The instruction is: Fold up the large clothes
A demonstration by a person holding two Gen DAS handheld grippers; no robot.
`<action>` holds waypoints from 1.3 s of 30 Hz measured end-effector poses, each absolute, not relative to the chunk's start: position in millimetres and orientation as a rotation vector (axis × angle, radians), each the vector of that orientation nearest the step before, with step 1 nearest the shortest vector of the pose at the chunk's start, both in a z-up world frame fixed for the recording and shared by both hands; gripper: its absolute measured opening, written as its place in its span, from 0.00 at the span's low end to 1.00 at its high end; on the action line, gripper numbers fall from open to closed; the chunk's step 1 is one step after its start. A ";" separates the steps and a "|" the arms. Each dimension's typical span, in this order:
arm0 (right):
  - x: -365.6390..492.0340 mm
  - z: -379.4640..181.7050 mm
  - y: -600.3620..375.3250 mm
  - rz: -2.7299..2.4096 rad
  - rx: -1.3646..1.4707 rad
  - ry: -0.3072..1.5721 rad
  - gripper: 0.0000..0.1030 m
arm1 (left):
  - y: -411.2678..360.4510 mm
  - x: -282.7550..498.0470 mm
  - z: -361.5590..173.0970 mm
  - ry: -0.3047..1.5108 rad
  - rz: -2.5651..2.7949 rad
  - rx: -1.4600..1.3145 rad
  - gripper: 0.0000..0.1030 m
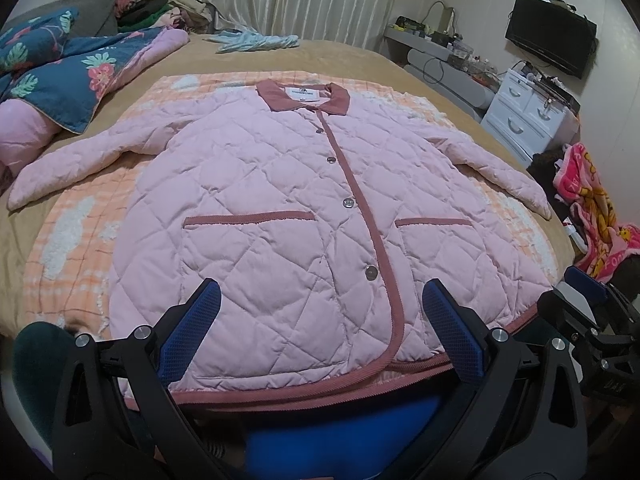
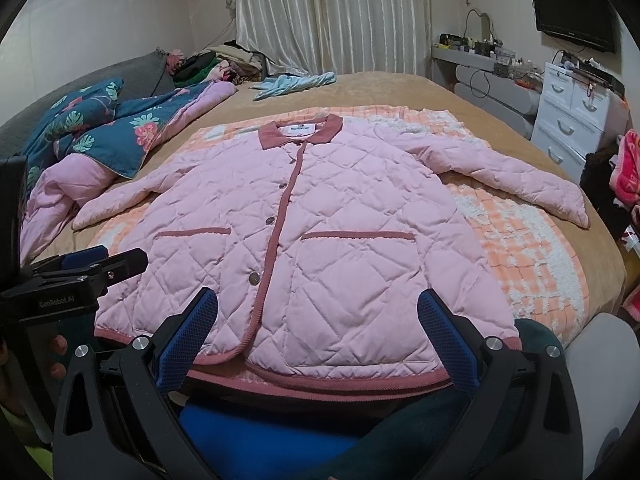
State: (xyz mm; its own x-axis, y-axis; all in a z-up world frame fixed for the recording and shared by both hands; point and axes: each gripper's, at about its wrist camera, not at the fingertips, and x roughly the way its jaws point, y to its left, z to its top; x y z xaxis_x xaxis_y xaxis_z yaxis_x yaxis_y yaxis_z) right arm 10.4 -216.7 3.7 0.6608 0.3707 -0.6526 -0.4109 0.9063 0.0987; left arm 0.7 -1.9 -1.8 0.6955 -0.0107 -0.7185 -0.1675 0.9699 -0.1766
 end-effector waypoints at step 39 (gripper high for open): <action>20.8 3.5 -218.8 0.435 -0.050 0.738 0.96 | 6.4 4.9 1.3 0.801 0.088 -0.241 0.92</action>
